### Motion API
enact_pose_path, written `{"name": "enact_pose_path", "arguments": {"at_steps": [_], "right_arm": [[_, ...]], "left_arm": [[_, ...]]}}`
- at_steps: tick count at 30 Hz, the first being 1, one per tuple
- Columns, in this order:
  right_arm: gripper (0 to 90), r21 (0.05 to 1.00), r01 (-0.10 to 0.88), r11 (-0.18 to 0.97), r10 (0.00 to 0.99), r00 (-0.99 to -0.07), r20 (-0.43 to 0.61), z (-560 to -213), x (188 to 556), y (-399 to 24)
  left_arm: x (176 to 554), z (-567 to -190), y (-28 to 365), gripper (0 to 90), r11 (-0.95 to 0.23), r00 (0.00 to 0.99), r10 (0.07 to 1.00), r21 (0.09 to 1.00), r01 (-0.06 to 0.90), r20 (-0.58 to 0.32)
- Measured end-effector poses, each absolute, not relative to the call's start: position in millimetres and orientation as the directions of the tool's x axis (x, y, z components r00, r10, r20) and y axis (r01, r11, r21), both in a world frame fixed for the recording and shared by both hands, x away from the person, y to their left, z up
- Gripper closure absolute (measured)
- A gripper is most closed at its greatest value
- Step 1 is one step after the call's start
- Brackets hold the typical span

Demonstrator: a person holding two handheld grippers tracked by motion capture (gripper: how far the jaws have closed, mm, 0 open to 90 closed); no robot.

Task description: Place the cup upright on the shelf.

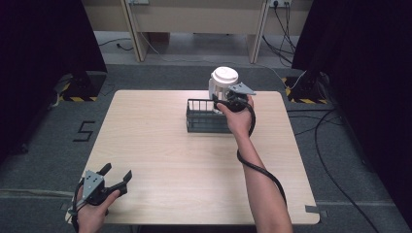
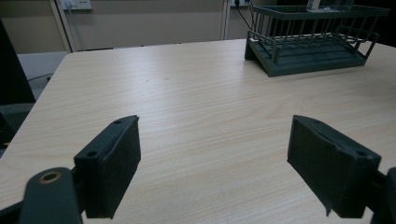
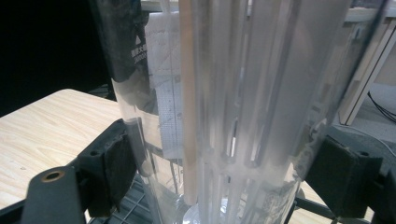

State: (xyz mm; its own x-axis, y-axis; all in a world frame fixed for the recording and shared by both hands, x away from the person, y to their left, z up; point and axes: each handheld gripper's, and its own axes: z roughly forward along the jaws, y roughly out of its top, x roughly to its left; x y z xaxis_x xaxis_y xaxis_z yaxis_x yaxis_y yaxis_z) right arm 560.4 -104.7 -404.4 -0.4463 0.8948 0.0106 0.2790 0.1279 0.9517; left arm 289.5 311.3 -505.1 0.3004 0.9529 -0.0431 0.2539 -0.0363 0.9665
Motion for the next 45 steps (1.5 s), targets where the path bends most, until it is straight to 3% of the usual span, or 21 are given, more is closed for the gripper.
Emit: {"name": "enact_pose_path", "arguments": {"at_steps": [26, 45], "right_arm": [[18.2, 0.919, 0.351, 0.18, 0.895, -0.446, -0.005, -439, 566, -94], [15.9, 0.912, 0.361, 0.196, 0.894, -0.447, -0.016, -435, 554, -100]], "left_arm": [[290, -506, 311, 16.9, -0.032, 0.304, 0.951, 0.966, 0.256, -0.049], [290, -506, 311, 17.1, -0.028, 0.31, 0.949, 0.966, 0.258, -0.055]]}}
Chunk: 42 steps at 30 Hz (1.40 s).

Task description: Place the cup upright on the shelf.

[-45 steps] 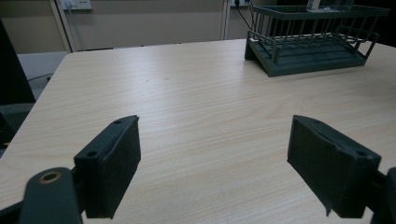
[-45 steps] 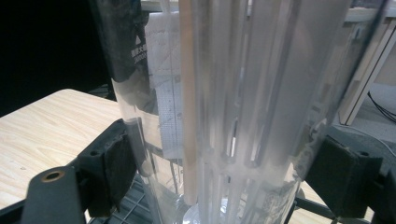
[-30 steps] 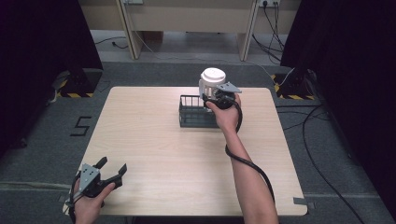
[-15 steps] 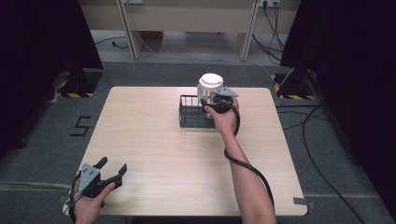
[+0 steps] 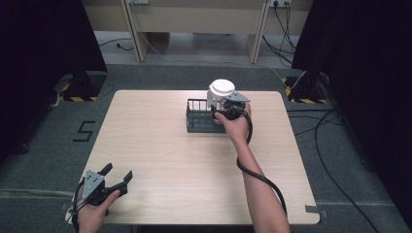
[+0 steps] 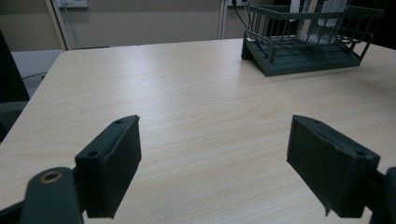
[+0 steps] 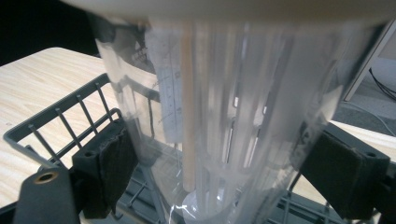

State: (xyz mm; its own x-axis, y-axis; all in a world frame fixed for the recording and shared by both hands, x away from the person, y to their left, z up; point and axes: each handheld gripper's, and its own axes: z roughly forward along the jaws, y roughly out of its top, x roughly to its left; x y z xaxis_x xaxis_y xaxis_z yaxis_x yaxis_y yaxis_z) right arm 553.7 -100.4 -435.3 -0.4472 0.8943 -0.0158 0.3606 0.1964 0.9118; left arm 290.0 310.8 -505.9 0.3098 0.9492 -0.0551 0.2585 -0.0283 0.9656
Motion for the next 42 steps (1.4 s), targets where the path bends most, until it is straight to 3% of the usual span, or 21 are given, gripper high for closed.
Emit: {"name": "enact_pose_path", "arguments": {"at_steps": [19, 42], "right_arm": [[15.8, 0.903, 0.375, 0.21, 0.891, -0.453, -0.019, -429, 506, -138], [17.7, 0.893, 0.402, 0.202, 0.898, -0.44, -0.005, -445, 457, -192]], "left_arm": [[290, -506, 311, 17.1, -0.034, 0.302, 0.952, 0.965, 0.26, -0.048], [289, -506, 311, 17.1, -0.035, 0.297, 0.954, 0.963, 0.266, -0.048]]}}
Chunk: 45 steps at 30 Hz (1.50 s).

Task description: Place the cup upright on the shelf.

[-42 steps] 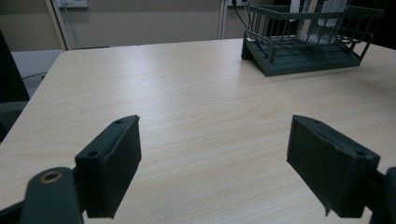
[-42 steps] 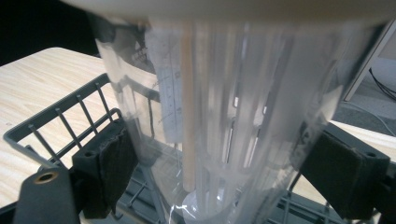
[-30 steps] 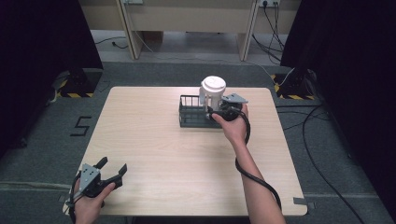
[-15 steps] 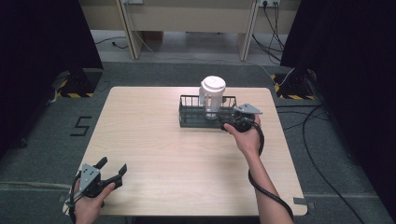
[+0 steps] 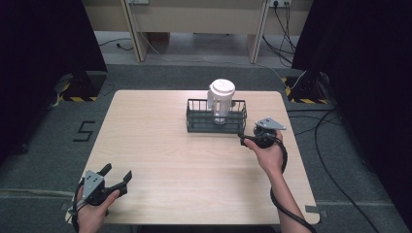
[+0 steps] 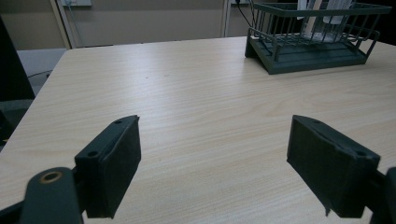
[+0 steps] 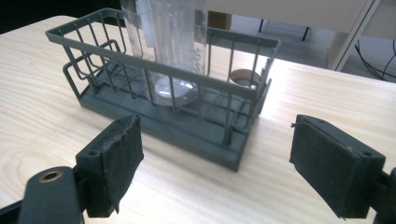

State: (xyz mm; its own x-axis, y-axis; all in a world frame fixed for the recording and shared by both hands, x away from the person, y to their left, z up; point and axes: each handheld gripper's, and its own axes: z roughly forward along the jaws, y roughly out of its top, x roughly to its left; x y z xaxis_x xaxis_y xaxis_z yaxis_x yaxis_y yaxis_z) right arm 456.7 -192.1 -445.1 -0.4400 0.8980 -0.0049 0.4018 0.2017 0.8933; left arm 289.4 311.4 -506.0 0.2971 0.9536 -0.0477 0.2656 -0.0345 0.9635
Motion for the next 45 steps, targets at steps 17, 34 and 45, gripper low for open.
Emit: {"name": "enact_pose_path", "arguments": {"at_steps": [17, 34, 45], "right_arm": [[18.0, 0.89, 0.428, 0.157, 0.919, -0.393, 0.027, -464, 418, -240], [18.5, 0.898, 0.427, 0.101, 0.941, -0.335, 0.054, -487, 375, -271], [18.6, 0.912, 0.401, 0.083, 0.945, -0.324, 0.056, -501, 358, -278]], "left_arm": [[289, -506, 311, 17.0, -0.041, 0.295, 0.954, 0.963, 0.268, -0.041], [289, -506, 311, 17.0, -0.046, 0.294, 0.955, 0.962, 0.269, -0.036], [289, -506, 311, 17.0, -0.051, 0.295, 0.955, 0.962, 0.268, -0.031]]}}
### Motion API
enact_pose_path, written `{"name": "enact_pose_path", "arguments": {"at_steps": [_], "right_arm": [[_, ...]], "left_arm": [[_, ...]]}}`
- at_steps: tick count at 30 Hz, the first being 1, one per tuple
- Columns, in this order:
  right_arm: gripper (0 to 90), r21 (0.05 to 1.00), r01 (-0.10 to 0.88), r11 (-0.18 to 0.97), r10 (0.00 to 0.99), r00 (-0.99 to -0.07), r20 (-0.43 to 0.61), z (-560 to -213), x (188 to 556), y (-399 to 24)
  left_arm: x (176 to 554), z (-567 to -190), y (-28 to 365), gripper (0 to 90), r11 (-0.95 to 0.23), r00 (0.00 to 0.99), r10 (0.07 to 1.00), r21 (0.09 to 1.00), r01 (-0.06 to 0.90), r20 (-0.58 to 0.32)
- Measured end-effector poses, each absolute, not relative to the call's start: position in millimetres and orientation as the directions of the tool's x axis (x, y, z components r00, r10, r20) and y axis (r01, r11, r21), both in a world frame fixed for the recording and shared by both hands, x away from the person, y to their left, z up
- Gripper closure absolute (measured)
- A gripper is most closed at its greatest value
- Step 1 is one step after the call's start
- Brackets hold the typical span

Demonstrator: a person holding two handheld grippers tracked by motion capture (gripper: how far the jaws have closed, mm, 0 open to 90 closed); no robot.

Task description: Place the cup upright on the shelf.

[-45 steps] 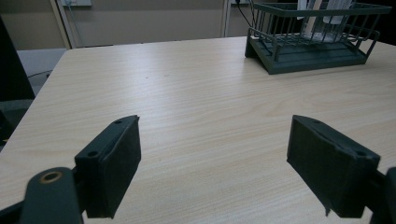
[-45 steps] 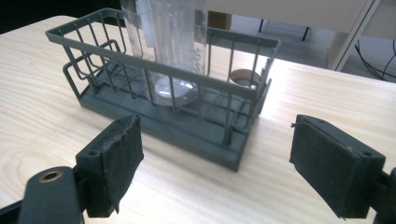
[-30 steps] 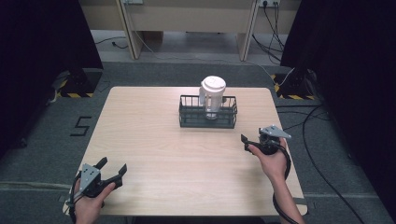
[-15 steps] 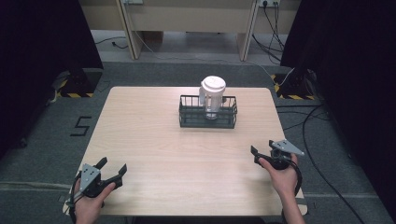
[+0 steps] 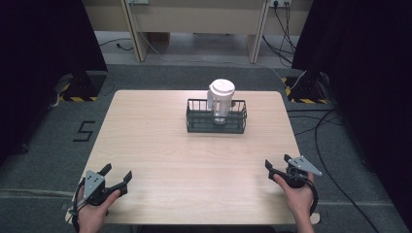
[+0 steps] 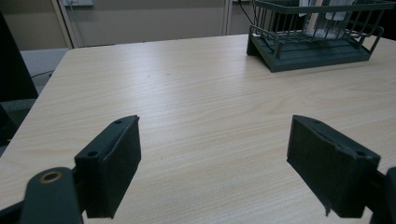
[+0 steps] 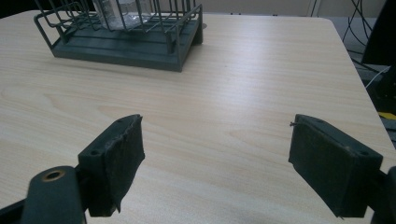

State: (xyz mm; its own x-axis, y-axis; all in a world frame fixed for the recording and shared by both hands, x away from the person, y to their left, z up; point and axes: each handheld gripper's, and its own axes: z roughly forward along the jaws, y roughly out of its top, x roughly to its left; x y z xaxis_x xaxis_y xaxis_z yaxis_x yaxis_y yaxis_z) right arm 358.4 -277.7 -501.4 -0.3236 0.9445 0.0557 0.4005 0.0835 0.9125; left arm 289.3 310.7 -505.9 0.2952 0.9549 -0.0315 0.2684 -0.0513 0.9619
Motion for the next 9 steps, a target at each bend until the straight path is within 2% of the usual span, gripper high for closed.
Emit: {"name": "enact_pose_path", "arguments": {"at_steps": [9], "right_arm": [[18.5, 0.914, 0.397, 0.087, 0.943, -0.328, 0.052, -501.9, 358.2, -275.5]], "left_arm": [[289.8, -506.1, 310.5, 17.0, -0.048, 0.297, 0.954, 0.962, 0.267, -0.035]]}}
